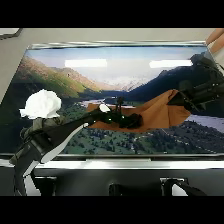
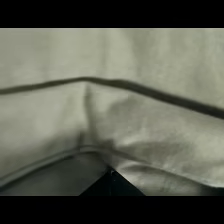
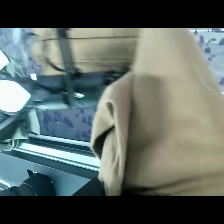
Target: Fold the shirts.
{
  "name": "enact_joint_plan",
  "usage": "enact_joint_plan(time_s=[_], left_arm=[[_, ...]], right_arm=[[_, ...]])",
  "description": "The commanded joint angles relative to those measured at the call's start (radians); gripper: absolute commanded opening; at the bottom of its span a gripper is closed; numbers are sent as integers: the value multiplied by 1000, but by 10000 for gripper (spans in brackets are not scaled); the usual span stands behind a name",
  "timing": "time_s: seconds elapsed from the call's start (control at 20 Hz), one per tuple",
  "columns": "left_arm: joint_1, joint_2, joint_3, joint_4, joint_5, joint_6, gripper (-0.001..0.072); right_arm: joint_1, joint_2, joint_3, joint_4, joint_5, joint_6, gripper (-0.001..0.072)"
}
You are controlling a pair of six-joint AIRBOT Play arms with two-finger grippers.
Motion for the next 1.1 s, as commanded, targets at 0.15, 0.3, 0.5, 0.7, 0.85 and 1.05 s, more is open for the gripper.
enact_joint_plan(time_s=[0.15, 0.3, 0.5, 0.7, 0.85, 1.05], left_arm=[[152, 135, 1, 118, -47, 127, 22], [311, 332, 1, 312, -46, 83, 23], [505, 592, 1, 320, -24, 84, 24], [625, 795, 1, 335, -77, 84, 24], [642, 884, 1, 338, -137, 84, 24], [641, 924, 0, 359, -187, 83, 24]], right_arm=[[2, -11, 1, 36, -143, 37, 35], [99, -96, 1, 158, -241, 24, 35], [350, -253, 1, 233, -432, 13, 35], [525, -477, 1, 403, -588, -20, 37], [592, -631, 1, 480, -628, -28, 44], [611, -704, 1, 676, -679, -147, 643]])
